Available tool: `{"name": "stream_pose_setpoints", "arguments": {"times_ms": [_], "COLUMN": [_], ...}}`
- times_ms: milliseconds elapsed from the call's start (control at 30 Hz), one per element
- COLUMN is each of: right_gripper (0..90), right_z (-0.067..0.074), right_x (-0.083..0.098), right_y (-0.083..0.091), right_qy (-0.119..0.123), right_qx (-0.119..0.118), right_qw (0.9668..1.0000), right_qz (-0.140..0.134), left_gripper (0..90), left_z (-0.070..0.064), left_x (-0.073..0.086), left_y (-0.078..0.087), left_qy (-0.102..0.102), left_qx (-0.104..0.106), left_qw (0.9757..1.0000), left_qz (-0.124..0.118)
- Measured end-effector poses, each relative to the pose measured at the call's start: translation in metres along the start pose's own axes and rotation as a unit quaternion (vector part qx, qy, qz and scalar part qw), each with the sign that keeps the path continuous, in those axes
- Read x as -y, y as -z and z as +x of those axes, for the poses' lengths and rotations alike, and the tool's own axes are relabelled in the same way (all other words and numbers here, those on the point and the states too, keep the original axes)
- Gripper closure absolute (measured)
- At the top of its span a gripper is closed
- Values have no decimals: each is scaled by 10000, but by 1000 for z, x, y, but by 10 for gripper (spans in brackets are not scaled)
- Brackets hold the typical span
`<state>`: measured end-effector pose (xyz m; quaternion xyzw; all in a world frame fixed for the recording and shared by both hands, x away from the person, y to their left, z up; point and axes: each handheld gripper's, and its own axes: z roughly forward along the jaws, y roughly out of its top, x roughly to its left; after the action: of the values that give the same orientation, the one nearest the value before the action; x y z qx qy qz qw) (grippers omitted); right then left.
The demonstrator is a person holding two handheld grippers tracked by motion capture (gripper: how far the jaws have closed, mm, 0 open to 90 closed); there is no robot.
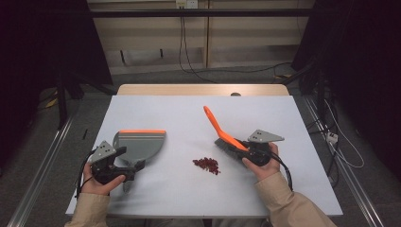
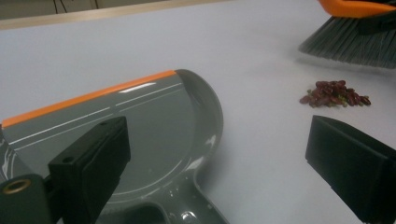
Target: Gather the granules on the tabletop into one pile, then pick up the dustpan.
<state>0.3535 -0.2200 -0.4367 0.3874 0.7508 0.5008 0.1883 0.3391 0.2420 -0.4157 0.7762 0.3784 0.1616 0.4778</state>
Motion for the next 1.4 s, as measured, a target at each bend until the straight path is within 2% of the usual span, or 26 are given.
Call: {"name": "stream_pose_setpoints", "arguments": {"times_ms": [233,433,667,1000,1100,1267,1400], "right_gripper": [710,710,710,710,710,710,710], "right_z": [-1,1,1,1,0,0,-1], "right_x": [2,1,0,-1,0,-1,-1], "right_y": [4,4,7,10,9,11,10], "right_qy": [-131,-56,-57,-11,-50,-19,-10], "right_qx": [42,-14,-12,-16,-17,-4,5], "right_qw": [9999,9999,9999,9999,9999,9998,9999], "right_qz": [-24,-86,-143,-157,-156,-197,-163], "left_gripper": [64,70,73,94,98,170,246], "left_z": [-2,-2,0,6,10,15,18], "left_x": [6,14,21,28,30,29,23], "left_y": [0,-1,-2,-2,-2,0,-5], "left_qy": [12,37,112,254,399,491,452], "left_qx": [-92,-282,-392,-718,-761,-877,-806], "left_qw": [9997,9986,9972,9932,9918,9899,9891], "left_qz": [210,446,625,876,949,996,1148]}}
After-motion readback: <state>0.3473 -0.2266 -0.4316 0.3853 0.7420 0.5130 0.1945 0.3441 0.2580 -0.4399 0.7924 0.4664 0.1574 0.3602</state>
